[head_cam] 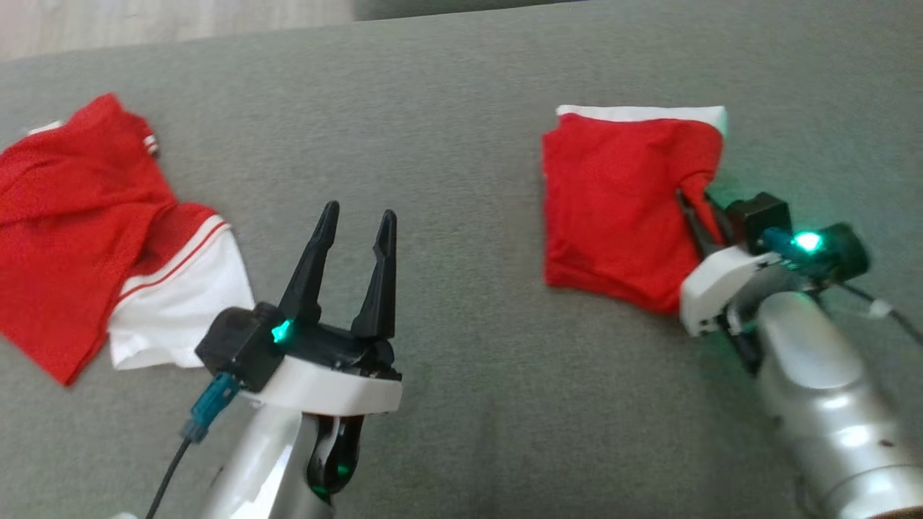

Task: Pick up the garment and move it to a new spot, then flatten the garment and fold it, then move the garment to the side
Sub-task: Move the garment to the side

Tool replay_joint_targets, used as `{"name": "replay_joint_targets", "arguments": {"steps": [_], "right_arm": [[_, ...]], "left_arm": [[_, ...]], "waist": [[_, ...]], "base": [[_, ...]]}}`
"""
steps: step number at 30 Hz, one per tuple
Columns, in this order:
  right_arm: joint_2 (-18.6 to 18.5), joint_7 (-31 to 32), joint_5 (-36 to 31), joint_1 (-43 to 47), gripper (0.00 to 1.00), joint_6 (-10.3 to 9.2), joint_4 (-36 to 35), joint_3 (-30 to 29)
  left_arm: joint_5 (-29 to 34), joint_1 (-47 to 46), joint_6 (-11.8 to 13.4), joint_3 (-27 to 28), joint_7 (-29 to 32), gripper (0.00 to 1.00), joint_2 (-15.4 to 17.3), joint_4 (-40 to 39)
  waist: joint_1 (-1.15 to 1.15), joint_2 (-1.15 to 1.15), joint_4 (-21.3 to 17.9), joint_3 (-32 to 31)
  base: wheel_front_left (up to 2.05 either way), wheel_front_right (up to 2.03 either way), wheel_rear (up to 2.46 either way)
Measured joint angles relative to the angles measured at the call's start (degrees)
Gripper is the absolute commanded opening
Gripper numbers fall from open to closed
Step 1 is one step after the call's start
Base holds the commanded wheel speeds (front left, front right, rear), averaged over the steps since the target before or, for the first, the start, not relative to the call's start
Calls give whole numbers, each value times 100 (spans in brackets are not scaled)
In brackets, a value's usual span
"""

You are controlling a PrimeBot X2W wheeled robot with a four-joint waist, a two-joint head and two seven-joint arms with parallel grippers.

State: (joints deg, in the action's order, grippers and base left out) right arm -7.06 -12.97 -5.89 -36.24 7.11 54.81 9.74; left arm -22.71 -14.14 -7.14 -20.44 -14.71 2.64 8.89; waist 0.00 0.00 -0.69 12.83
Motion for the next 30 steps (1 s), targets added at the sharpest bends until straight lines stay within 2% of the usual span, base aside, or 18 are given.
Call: {"name": "replay_joint_targets", "arguments": {"steps": [7,14,17,23,30], "right_arm": [[-1271,360,543,-236,0,0,51,1056],[-2519,746,1421,-463,0,0,2,2138],[-2936,876,1729,-569,0,0,-24,2370],[-3435,1006,2079,-713,0,0,-53,2651],[-3594,1035,2202,-825,0,0,-21,2830]], "left_arm": [[-59,-237,9,-189,0,100,-1,-71],[-98,-334,10,-210,0,100,-2,-92],[-97,-344,10,-201,0,100,-2,-97],[-89,-349,9,-176,0,100,-2,-100],[-89,-382,8,-158,0,100,-2,-100]], "waist": [[0,0,-189,81],[0,0,-98,219],[0,0,-10,284],[0,0,174,423],[0,0,300,511]], "base": [[0,0,0],[0,0,0],[0,0,0],[0,0,0],[0,0,0]]}}
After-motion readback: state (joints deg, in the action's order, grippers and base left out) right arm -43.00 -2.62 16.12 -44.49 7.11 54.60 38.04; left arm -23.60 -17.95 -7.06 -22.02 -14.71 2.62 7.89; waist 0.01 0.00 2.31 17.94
